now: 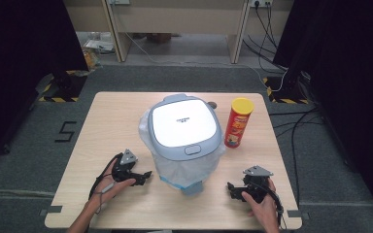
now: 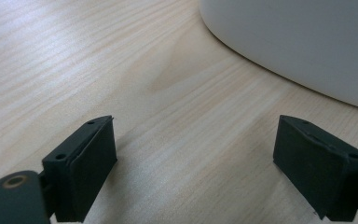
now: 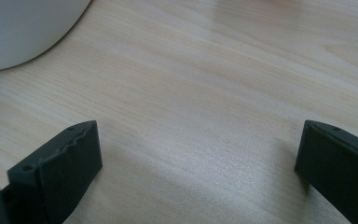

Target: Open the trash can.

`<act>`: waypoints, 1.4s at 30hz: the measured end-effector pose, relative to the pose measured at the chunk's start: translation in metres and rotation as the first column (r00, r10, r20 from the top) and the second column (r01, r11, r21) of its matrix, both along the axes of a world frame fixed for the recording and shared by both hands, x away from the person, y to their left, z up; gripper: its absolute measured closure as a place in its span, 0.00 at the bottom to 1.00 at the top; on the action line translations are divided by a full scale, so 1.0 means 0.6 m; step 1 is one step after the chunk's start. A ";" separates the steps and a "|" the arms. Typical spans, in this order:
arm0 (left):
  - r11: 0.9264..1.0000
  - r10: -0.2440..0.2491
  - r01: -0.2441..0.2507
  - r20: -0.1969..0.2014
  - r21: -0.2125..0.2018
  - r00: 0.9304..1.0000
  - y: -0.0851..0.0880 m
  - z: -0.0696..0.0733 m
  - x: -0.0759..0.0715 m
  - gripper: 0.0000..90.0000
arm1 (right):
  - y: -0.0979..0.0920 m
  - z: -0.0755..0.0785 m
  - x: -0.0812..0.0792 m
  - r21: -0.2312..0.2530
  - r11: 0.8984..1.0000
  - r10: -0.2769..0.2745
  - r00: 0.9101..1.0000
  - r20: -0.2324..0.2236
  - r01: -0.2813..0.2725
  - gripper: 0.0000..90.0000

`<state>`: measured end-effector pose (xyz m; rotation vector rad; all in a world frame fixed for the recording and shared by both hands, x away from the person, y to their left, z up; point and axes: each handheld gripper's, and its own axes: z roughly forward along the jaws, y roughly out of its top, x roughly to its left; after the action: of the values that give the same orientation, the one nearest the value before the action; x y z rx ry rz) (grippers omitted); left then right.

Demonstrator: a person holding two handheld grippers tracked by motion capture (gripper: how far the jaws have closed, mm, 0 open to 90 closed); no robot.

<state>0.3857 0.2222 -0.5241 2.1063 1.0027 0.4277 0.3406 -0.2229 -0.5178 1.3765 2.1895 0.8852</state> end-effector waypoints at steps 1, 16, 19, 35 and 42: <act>1.000 0.000 0.000 0.000 0.000 1.000 0.000 0.000 0.000 0.14 | 0.000 0.000 0.000 0.000 1.000 0.001 1.000 0.003 -0.001 0.01; 0.995 -0.067 0.069 0.040 -0.068 0.997 -0.036 0.008 -0.049 0.18 | 0.040 0.020 -0.028 0.050 0.995 0.081 0.994 0.073 -0.085 0.19; 0.992 -0.105 0.110 0.076 -0.068 0.992 -0.056 0.019 -0.070 0.18 | 0.067 0.032 -0.032 0.064 0.988 0.133 0.985 0.106 -0.140 0.19; 0.971 -0.166 0.185 0.127 -0.155 0.978 -0.099 0.046 -0.089 0.18 | 0.129 0.043 -0.006 0.112 0.957 0.244 0.953 0.180 -0.266 0.19; 0.970 -0.162 0.182 0.132 -0.160 0.978 -0.105 0.047 -0.085 0.16 | 0.157 0.039 0.002 0.086 0.951 0.278 0.943 0.182 -0.297 0.12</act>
<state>0.3346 0.1590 -0.4960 1.9691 0.7539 0.3609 0.3416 -0.1284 -0.4946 0.9977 2.2719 1.2004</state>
